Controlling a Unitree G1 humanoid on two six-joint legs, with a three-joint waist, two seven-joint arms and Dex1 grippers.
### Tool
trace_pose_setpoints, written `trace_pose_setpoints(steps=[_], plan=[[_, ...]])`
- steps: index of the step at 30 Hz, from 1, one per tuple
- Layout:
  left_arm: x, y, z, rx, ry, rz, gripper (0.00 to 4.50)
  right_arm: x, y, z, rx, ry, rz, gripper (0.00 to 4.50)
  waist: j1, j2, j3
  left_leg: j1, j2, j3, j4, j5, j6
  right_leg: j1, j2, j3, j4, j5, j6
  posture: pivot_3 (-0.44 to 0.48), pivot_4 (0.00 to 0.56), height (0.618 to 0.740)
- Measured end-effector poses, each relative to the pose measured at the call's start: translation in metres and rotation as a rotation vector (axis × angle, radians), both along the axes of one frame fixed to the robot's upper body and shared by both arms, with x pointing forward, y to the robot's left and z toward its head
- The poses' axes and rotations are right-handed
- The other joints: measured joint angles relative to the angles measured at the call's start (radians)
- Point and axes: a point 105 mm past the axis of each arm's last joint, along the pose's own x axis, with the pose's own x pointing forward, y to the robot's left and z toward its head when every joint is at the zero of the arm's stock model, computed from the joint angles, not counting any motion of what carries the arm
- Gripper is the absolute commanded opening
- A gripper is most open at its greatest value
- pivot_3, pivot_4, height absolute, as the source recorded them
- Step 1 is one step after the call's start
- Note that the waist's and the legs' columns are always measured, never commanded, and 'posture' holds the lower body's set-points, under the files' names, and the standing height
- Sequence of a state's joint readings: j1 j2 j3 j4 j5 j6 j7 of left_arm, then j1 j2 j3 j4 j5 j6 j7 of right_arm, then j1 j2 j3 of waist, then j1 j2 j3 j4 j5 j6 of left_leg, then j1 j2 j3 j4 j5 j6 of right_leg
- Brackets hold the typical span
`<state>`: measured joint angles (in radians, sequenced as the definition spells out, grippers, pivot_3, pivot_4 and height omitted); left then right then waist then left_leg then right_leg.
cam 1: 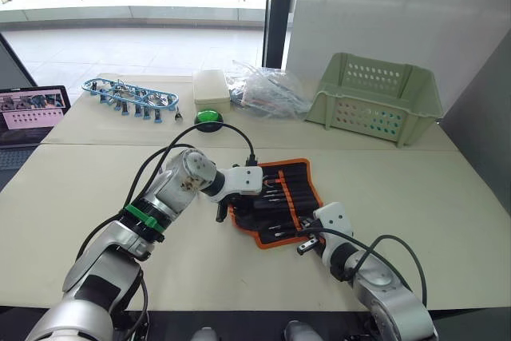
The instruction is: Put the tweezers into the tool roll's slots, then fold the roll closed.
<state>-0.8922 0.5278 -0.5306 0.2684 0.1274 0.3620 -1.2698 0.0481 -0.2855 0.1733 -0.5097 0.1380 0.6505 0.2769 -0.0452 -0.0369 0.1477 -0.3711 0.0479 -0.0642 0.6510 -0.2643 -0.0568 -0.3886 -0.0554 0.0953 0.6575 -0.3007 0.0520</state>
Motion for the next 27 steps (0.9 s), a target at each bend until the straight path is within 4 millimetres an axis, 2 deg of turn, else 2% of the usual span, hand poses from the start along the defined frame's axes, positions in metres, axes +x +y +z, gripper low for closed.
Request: trace_pose_setpoints(steps=[11, 22, 27], plan=[[0.0016, -0.0057, 0.0028, 0.051, -0.024, -0.034, 0.03, 0.0004, 0.0007, -0.0002, 0.006, 0.001, -0.005, 0.00, -0.001, 0.000, 0.000, 0.000, 0.000, 0.000, 0.001, 0.000, 0.000, 0.000, 0.000, 0.000, 0.001, 0.000, 0.000, 0.000, 0.150, 0.713], [0.0003, 0.0041, -0.0014, 0.131, -0.011, -0.043, 0.03, 0.0013, 0.0019, -0.0021, 0.010, 0.005, -0.015, 0.00, -0.003, 0.000, 0.000, 0.001, 0.000, 0.000, 0.002, 0.000, 0.000, 0.000, 0.001, 0.000, 0.003, 0.000, 0.000, 0.000, 0.150, 0.713], [0.0012, 0.0010, 0.0068, 0.142, -0.022, -0.061, 0.03, 0.0018, 0.0023, -0.0029, 0.009, 0.006, -0.021, 0.00, -0.003, 0.000, 0.000, 0.001, 0.000, 0.000, 0.003, 0.000, 0.000, 0.000, 0.001, 0.000, 0.005, 0.000, 0.000, 0.000, 0.150, 0.713]])
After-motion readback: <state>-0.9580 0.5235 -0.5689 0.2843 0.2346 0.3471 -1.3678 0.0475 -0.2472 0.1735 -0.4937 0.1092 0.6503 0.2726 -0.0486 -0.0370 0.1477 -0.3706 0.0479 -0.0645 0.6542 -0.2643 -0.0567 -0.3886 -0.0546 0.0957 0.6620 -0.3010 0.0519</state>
